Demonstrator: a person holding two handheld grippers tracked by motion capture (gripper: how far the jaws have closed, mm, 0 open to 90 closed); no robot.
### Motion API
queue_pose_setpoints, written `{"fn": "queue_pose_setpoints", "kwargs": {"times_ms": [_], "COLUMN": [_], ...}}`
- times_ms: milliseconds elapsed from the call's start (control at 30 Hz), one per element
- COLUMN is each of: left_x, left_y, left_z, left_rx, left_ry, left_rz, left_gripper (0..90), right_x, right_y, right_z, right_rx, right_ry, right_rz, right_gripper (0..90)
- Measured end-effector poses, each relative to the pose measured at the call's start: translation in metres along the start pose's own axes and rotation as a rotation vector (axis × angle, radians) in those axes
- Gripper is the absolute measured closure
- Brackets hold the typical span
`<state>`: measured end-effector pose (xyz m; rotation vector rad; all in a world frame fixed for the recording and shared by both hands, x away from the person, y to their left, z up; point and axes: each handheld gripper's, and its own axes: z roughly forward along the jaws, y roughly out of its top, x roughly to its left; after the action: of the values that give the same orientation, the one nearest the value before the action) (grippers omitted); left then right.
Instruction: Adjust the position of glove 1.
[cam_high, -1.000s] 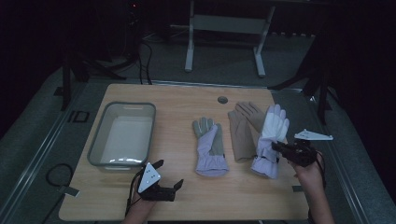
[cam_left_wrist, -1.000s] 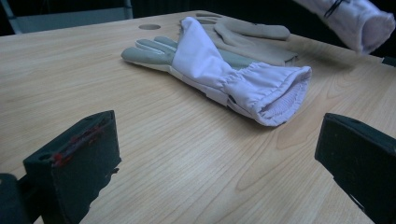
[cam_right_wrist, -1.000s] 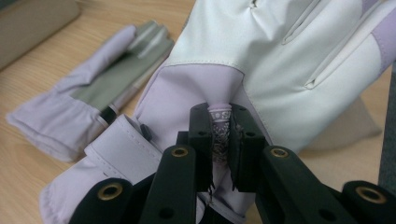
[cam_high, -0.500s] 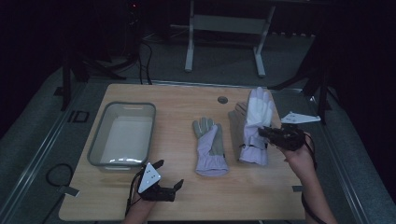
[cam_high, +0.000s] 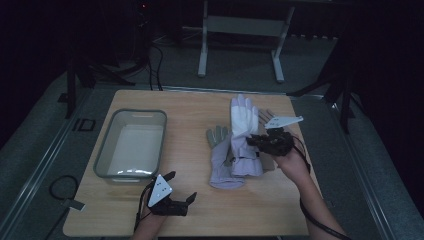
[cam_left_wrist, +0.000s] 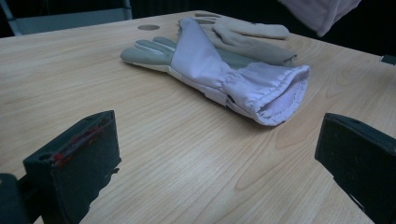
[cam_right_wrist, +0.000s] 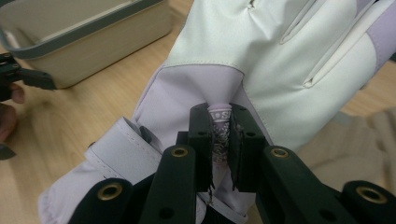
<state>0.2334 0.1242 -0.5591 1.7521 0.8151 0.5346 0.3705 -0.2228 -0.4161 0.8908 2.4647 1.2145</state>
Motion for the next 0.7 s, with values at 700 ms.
{"fn": "queue_pose_setpoints", "kwargs": {"times_ms": [700], "left_x": [0.000], "left_y": [0.000], "left_z": [0.000], "left_rx": [0.003], "left_ry": [-0.001], "left_rz": [0.005], "left_gripper": [0.0], "right_x": [0.021], "right_y": [-0.010], "right_z": [0.075], "right_rx": [0.120], "right_ry": [-0.027], "right_rz": [0.058], "right_gripper": [80.4]}}
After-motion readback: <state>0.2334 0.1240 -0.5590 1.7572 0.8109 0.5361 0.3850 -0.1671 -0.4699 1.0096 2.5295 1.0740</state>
